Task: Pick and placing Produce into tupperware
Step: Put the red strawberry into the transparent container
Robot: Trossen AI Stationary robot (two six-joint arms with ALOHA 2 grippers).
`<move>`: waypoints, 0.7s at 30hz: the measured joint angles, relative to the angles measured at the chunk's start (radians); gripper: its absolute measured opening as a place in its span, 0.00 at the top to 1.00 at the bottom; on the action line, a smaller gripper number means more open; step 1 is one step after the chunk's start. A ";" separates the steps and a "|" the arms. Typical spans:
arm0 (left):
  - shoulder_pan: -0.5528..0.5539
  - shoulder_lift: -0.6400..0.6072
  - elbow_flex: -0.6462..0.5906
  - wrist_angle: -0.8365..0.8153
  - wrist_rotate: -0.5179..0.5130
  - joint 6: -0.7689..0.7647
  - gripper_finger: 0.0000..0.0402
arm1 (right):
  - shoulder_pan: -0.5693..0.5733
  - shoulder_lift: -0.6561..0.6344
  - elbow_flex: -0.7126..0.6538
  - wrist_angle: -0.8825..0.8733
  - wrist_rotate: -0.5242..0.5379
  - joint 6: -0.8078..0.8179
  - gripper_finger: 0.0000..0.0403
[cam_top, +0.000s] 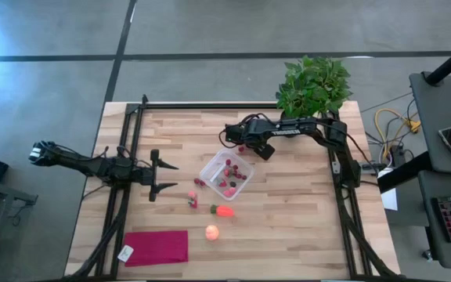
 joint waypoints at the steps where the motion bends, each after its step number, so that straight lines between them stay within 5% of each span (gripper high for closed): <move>1: 0.000 0.000 0.000 0.000 0.000 0.000 0.39 | 0.000 0.001 -0.001 0.000 -0.006 0.000 0.49; 21: 0.000 -0.002 0.000 0.000 0.000 0.000 0.39 | 0.001 0.014 -0.008 0.016 -0.040 -0.013 0.61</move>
